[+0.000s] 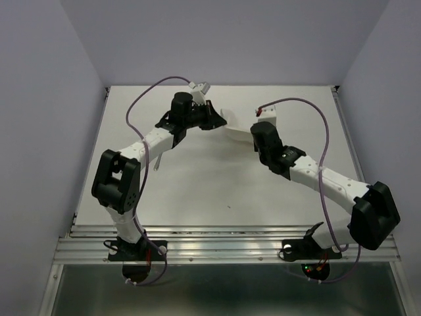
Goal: Fold the napkin into a case and place the utensils inside
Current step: Turn over the upper triangle folded napkin at the center of the board.
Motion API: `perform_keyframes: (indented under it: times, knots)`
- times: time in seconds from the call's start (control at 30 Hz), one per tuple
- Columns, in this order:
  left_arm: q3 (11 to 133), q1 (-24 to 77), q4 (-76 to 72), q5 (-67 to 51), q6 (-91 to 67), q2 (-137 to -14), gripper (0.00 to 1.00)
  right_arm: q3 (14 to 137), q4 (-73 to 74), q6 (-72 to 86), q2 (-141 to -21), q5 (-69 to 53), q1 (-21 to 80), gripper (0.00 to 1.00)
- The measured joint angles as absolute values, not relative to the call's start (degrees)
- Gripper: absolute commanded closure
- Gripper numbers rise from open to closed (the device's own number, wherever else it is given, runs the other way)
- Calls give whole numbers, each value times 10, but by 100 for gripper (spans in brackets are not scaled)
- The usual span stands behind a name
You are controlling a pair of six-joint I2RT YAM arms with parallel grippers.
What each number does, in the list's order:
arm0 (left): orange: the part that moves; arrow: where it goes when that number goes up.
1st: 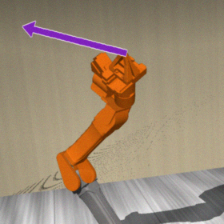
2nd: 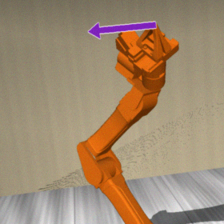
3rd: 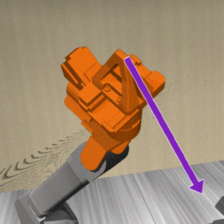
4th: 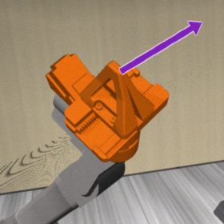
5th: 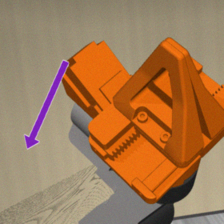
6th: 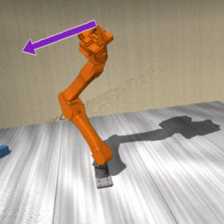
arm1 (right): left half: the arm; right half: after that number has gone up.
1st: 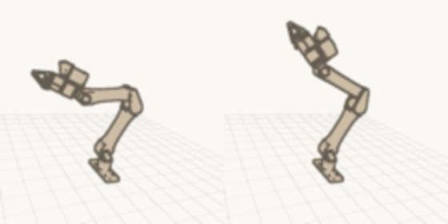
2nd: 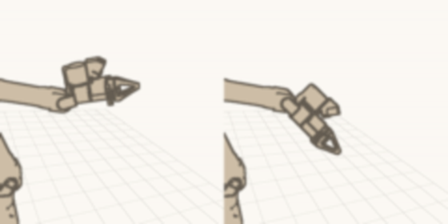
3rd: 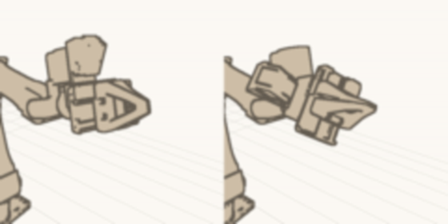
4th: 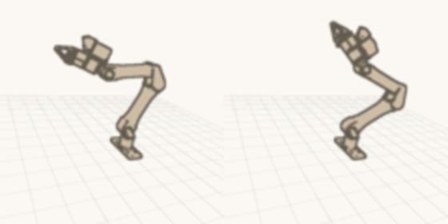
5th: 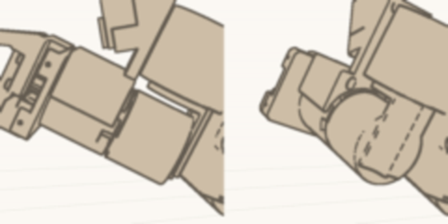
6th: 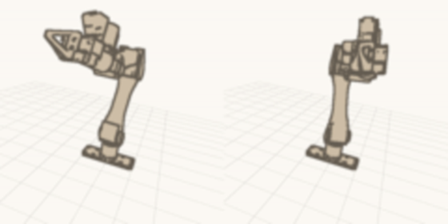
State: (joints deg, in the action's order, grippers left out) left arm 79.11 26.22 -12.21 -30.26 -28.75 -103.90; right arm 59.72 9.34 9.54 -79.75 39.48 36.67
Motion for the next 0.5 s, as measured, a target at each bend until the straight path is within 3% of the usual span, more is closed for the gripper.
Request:
perform_keyframes:
  times: [0.03,0.07,0.1,0.13,0.2,0.23,0.4,0.5]
  knots:
    - [742,260,-151,-310,-283,-1016,100,583,93,102,-792,393,378,99]
    - [698,255,-168,-316,-282,-997,86,563,96,109,-791,389,397,99]
    - [668,252,-177,-317,-283,-990,57,547,101,120,-795,380,414,90]
    - [640,246,-187,-317,-286,-988,3,533,105,132,-802,370,432,47]
    - [575,228,-190,-314,-297,-992,1,501,117,161,-821,342,477,21]
    - [545,220,-188,-311,-303,-992,1,488,124,170,-828,326,501,15]
    - [484,188,-107,-253,-316,-952,2,445,139,211,-818,280,553,17]
    - [491,186,-67,-198,-307,-862,13,440,145,214,-773,282,541,25]
